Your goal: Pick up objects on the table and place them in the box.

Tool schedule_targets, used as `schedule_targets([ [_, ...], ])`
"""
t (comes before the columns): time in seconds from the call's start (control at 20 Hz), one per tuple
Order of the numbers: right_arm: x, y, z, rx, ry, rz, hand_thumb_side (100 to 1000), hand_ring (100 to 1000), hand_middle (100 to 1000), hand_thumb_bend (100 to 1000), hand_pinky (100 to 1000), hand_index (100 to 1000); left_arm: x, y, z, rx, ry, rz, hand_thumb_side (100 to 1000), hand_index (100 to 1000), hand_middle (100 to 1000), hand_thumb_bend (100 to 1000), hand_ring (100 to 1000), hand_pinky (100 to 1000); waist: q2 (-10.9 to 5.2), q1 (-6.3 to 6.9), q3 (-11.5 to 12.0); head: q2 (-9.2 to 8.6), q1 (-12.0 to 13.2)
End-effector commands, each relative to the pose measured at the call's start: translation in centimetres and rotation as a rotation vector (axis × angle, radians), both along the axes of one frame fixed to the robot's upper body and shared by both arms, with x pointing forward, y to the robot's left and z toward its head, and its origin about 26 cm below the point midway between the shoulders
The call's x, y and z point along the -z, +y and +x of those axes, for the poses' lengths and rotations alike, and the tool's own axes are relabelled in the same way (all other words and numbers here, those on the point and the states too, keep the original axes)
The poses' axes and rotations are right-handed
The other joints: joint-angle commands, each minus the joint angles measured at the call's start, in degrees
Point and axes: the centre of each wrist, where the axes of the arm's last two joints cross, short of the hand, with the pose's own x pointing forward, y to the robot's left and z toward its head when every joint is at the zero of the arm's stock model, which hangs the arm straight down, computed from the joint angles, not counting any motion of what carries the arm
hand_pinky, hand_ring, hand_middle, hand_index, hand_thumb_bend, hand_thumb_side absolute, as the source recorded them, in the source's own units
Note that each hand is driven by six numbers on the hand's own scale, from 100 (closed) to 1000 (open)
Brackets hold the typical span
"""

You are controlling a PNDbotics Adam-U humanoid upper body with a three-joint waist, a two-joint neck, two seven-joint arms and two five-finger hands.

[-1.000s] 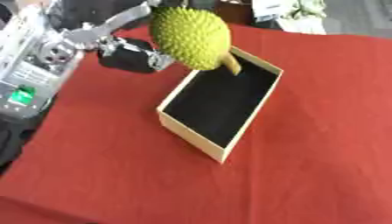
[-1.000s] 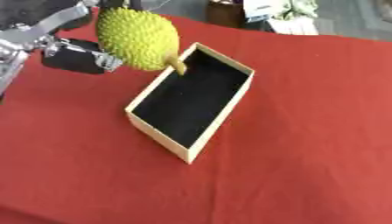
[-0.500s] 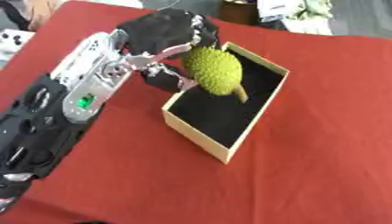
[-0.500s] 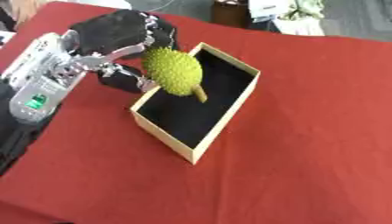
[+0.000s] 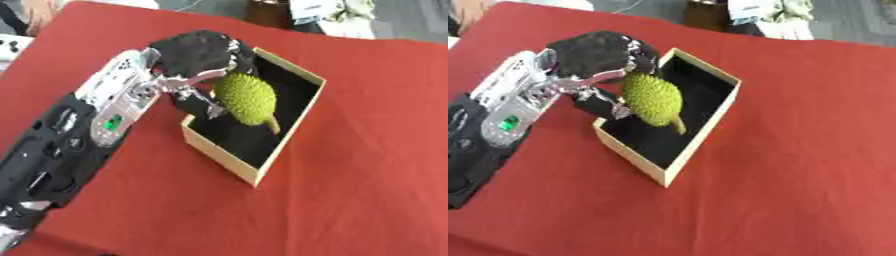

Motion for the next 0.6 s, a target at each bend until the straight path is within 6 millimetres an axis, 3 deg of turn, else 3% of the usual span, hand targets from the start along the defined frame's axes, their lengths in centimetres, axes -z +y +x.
schedule_targets([
  [0.05,-0.9,0.0,-0.4,-0.006,-0.026,-0.018,866,834,829,100,793,827,-1.0,-0.4,-0.5,0.023,-0.040,0.047,267,851,709,403,681,606,-1.12,0.21,0.0,-0.08,-0.2],
  [0.15,-0.9,0.0,-0.4,-0.006,-0.027,-0.018,866,834,829,100,793,827,-0.5,-0.4,-0.2,0.018,0.008,0.107,446,963,836,485,858,837,-1.13,0.22,0.0,-0.08,-0.2],
  [0.2,-0.9,0.0,-0.4,-0.005,-0.026,-0.018,867,834,829,100,793,827,-0.3,-0.2,-0.1,0.009,0.036,0.132,487,975,859,512,887,870,-1.13,0.22,0.0,-0.11,-0.3],
  [0.35,-0.8,-0.1,-0.4,-0.005,-0.024,-0.017,868,834,829,100,793,827,-0.6,0.0,-0.1,-0.013,0.078,0.168,557,992,880,574,918,907,-1.14,0.21,0.0,-0.09,-0.3],
  [0.6,-0.8,-0.1,-0.4,-0.004,-0.025,-0.016,866,834,830,100,794,828,-1.7,0.3,-0.8,-0.001,0.080,0.109,572,979,860,488,897,878,-1.18,0.12,0.1,-0.02,-0.3],
])
